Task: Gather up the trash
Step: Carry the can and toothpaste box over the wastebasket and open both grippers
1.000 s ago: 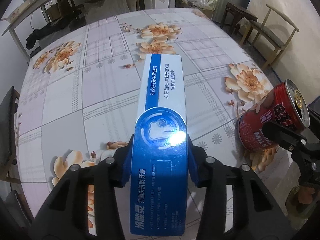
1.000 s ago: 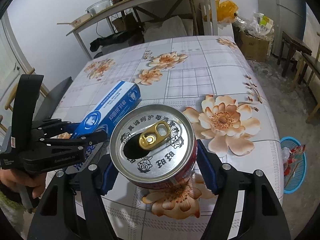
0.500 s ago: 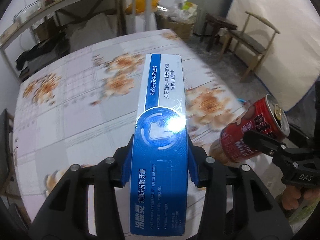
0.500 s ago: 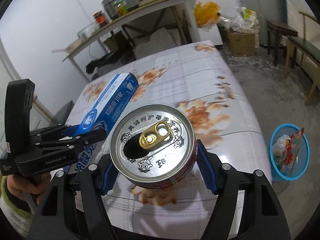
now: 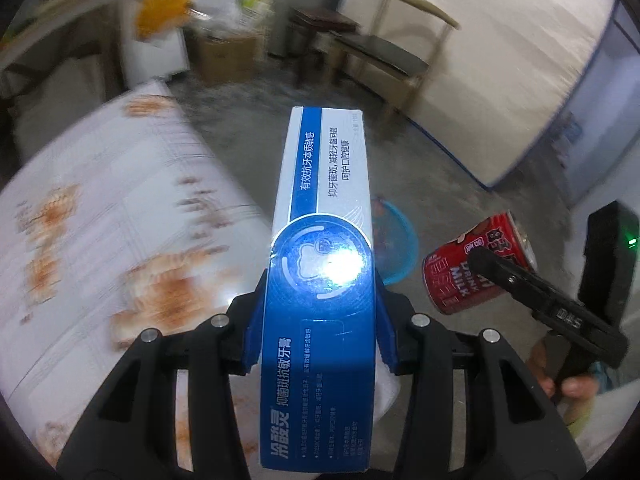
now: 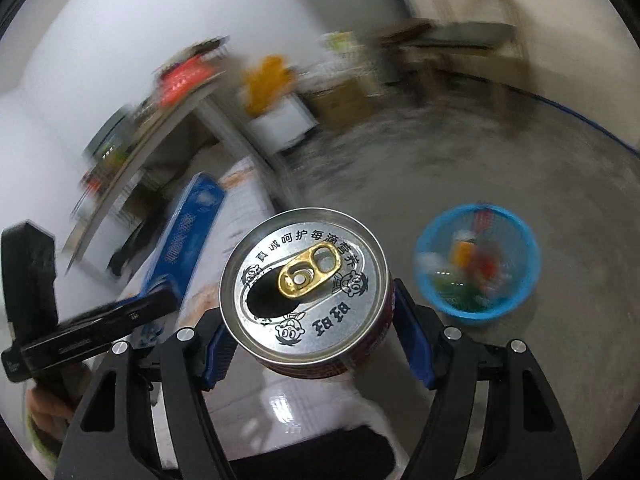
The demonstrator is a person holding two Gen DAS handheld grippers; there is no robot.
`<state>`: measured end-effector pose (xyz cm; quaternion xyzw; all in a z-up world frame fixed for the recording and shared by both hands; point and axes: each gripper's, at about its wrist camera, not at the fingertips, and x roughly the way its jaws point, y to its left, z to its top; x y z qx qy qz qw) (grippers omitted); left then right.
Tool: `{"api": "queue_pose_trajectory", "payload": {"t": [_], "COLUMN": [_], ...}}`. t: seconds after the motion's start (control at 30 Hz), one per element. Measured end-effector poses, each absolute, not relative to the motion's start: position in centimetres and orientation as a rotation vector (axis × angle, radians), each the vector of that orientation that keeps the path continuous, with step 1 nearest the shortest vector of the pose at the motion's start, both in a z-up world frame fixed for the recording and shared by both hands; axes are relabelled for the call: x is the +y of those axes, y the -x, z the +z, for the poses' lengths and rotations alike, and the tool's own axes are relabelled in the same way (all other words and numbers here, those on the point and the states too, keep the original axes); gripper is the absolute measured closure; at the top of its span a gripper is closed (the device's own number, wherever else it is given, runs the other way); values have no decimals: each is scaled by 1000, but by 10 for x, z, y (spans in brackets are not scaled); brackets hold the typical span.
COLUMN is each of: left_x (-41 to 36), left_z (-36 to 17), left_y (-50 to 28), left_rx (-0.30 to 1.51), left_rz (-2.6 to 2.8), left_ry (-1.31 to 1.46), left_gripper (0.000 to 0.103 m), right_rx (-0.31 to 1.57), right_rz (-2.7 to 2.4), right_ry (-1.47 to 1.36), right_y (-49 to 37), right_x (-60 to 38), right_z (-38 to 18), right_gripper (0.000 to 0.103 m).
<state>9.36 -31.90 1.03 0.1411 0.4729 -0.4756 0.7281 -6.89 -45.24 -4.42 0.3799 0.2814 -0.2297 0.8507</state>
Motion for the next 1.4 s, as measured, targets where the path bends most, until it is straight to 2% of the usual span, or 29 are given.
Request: {"api": "queue_pose_trajectory", "payload": {"t": [0.13,0.33,0.4,0.5,0.53,0.57,0.6,0.63,0.8,0.97,1.2,1.4], "left_x": [-398,-497,-531,-571,-586,-598,-604,-608,-589,-549,-453,-369], "left_z": [-22,-106,-131,-150,-153,-158,-162,-166,-158,-117,-41,-14], "left_y": [-68,-31,-22,-24,-30,-36,-39,-45,-65,-86,-107,-96], "left_rx": [1191,1453,1485,1432,1397,1373,1360,1347,1376,1285,1160,1081], "left_rz": [-1160,-1212,-1197,-1170,-1164,-1156,-1143,-1110,-1096,-1097,-1095,-1077], "left_ry": [-386,-540,-589,-629,-618,-621,-629,-633,-567,-587,-542,-498], "left_gripper": [59,59,59,59,53,31,25,25,25,25,22,20], "right_rx": [579,593,608,627,634,641,646,650,689,720,838,957], "right_rz": [-648,-769,-795,-829,-836,-840,-840,-840,-806,-767,-812,-845], "right_ry": [-917,-1043,-1068,-1086,-1091,-1098,-1101,-1103,-1114,-1103,-971,-872], "right_y": [127,183,194,201,203,205,205,205,186,148,74,31], "right_x": [-497,-525,-531,-540,-543,-546,-549,-551,-555,-574,-620,-642], "right_z": [-75,-120,-131,-141,-145,-148,-151,-154,-174,-195,-233,-250], "right_gripper": [35,35,35,35,35,35,35,35,35,35,34,32]}}
